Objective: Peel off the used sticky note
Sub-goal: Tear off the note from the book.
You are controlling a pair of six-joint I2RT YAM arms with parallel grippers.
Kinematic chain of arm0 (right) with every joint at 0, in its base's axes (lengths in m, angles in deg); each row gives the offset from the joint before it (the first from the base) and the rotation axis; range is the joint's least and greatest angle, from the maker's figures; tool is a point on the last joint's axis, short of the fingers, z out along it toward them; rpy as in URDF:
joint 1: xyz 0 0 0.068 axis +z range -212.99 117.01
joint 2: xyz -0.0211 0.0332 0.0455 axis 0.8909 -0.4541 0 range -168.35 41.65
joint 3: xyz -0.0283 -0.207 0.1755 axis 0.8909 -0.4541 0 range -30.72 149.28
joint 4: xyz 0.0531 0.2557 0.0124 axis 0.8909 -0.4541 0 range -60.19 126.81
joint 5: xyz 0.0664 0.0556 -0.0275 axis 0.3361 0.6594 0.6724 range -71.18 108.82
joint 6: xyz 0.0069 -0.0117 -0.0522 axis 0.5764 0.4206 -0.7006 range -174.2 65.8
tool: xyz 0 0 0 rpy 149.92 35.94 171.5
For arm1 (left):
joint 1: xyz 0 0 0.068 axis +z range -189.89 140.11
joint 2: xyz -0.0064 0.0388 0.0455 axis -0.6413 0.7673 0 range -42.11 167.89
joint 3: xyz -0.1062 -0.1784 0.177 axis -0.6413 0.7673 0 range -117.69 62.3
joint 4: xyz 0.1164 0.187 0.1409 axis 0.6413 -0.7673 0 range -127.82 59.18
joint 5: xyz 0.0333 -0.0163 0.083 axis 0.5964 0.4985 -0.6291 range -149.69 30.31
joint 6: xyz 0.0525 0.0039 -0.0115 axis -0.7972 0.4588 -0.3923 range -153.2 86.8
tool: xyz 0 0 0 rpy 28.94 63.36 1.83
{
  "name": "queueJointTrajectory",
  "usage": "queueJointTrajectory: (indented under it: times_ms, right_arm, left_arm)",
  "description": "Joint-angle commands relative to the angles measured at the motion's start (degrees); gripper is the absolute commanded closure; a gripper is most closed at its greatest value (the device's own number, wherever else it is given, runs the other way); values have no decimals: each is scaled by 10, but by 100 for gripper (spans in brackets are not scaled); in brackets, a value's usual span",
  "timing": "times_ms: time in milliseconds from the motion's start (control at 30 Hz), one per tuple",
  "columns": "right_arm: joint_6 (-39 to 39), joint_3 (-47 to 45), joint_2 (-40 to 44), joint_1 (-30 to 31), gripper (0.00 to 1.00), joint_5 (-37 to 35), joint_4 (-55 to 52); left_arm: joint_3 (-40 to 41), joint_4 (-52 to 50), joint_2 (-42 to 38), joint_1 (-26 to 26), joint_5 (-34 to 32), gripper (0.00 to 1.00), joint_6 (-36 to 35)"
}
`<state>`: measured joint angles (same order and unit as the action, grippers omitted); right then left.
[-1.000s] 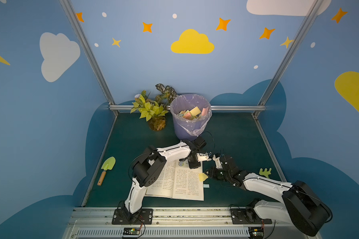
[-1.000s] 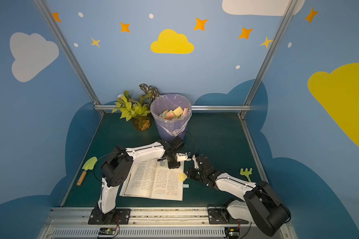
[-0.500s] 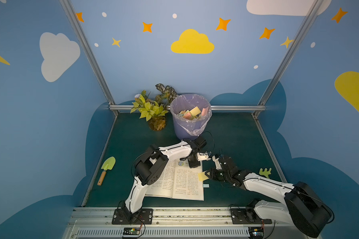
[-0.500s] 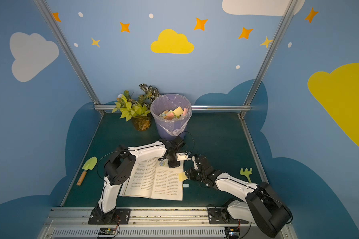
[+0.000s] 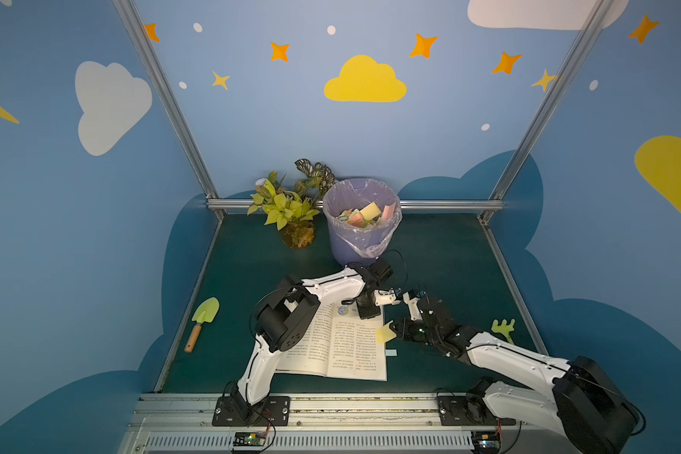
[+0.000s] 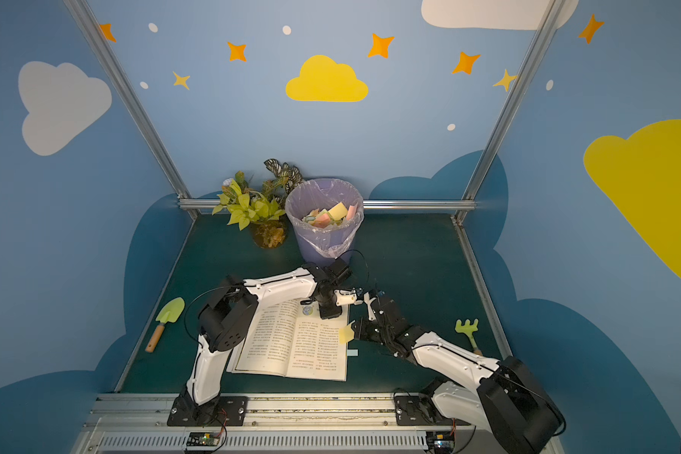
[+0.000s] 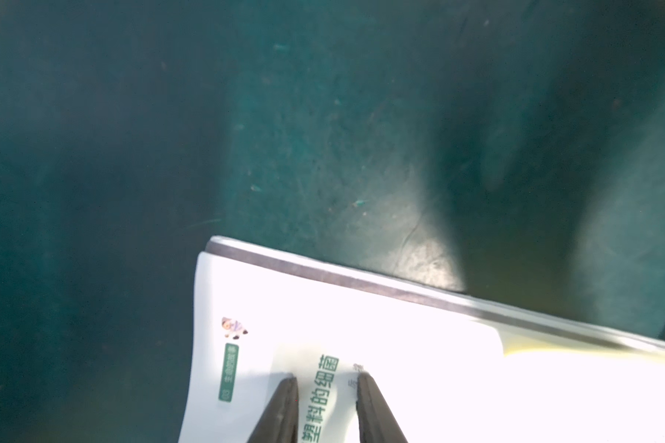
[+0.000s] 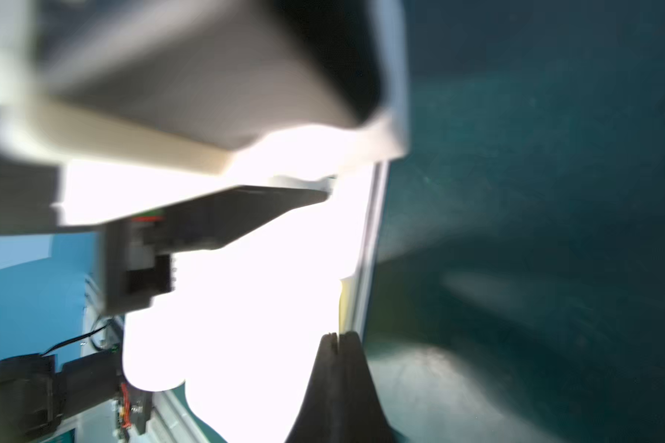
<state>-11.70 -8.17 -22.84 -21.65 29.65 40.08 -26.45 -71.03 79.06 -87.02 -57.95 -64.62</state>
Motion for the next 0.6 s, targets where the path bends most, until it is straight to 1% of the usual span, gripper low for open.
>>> queueJointTrajectory:
  times_ms: [0, 267, 433, 500, 567]
  right_arm:
    - [-10, -19, 29, 20, 100, -34, 9]
    - [-4, -48, 91, 86, 100, -95, -4]
    - [0, -46, 157, 122, 100, -124, -46]
    - [22, -38, 187, 128, 100, -131, -77]
    - [24, -26, 220, 130, 100, -132, -104]
  left_arm:
    - [-4, -25, 37, -3, -1, 70, 10]
    - [-6, -32, 43, -2, 5, 71, 17]
    - [-2, -31, 36, -3, 6, 71, 15]
    - [0, -35, 21, -2, 15, 71, 15]
    - [1, -40, 1, -2, 29, 71, 18]
